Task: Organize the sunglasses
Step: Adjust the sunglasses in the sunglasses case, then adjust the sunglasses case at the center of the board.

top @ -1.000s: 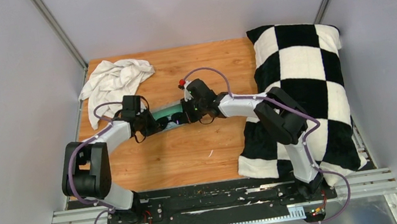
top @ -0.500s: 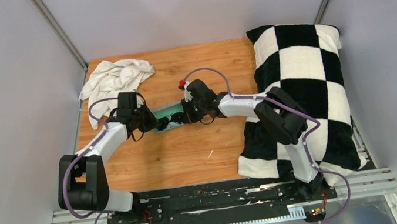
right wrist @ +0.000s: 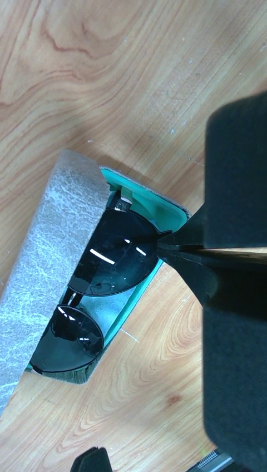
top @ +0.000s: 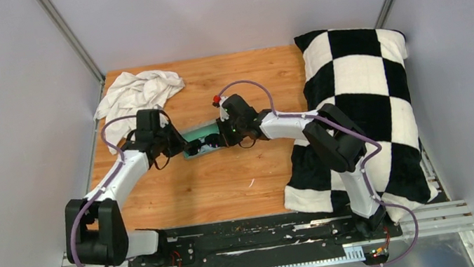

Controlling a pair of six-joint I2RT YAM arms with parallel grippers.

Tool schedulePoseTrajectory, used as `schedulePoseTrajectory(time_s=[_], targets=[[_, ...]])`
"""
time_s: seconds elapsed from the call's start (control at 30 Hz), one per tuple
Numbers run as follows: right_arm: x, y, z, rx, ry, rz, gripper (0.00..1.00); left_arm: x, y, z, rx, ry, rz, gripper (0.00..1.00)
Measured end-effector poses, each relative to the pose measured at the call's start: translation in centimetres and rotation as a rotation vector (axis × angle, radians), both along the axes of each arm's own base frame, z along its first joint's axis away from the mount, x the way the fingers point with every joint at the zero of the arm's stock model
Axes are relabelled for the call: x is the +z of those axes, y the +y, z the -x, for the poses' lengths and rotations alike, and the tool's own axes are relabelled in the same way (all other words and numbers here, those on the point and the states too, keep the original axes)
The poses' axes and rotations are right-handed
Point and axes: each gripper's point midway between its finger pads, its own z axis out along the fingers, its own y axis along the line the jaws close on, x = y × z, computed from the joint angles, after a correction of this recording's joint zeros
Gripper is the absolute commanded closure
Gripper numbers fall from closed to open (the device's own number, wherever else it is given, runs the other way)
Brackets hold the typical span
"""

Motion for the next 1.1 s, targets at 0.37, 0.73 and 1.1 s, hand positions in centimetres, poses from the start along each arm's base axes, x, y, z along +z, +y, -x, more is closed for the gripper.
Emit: schedulePoseTrajectory(time_s=[0.37, 0.73, 1.1], targets=[[0.0, 0.0, -0.1, 0.001, -0.005, 0.004, 0.97, 1.0, 0.1, 0.5, 0.0, -0.014, 0.003, 0.86], [6.4, -1.0, 0.2, 0.028, -0.13, -0.04, 0.76, 2.4, 0.2, 0.9, 0.002, -0.048, 0.007, 0.79], [7.4, -2.3, 0.3, 0.027, -0.157, -0.002, 0.71, 5.3, 1.0, -2.0, -0.021, -0.07, -0.089, 0.67]])
